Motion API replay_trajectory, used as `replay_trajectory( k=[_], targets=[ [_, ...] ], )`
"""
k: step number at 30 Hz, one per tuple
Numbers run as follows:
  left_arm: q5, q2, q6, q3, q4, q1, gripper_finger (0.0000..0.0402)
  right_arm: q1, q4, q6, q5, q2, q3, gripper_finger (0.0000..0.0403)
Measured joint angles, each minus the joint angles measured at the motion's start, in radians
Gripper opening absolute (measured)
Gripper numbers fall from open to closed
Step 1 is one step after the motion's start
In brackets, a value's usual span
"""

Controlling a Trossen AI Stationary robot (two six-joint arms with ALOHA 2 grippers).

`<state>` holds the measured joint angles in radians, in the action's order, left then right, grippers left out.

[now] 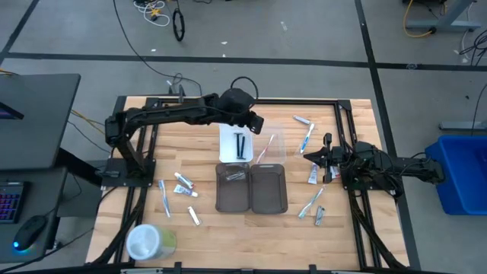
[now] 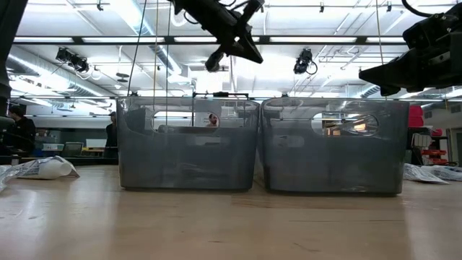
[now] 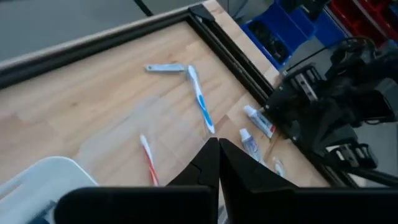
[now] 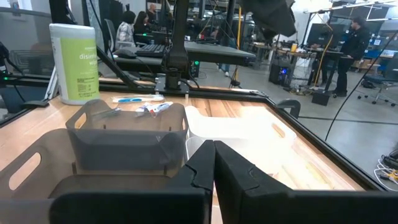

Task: Pick & Place Travel size toiletries
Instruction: Put the silver nail cutter into the left black bin

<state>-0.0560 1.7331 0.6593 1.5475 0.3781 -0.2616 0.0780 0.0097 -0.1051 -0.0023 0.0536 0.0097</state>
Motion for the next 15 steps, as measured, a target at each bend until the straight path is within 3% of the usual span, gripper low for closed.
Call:
replay_trajectory(
  k=[15],
  targets=[
    [-0.002, -0.113, -0.328, -0.016, 0.136, 0.021, 0.0004, 0.000, 0.000, 0.000, 0.000, 0.000, 0.000, 0.0013]
  ],
)
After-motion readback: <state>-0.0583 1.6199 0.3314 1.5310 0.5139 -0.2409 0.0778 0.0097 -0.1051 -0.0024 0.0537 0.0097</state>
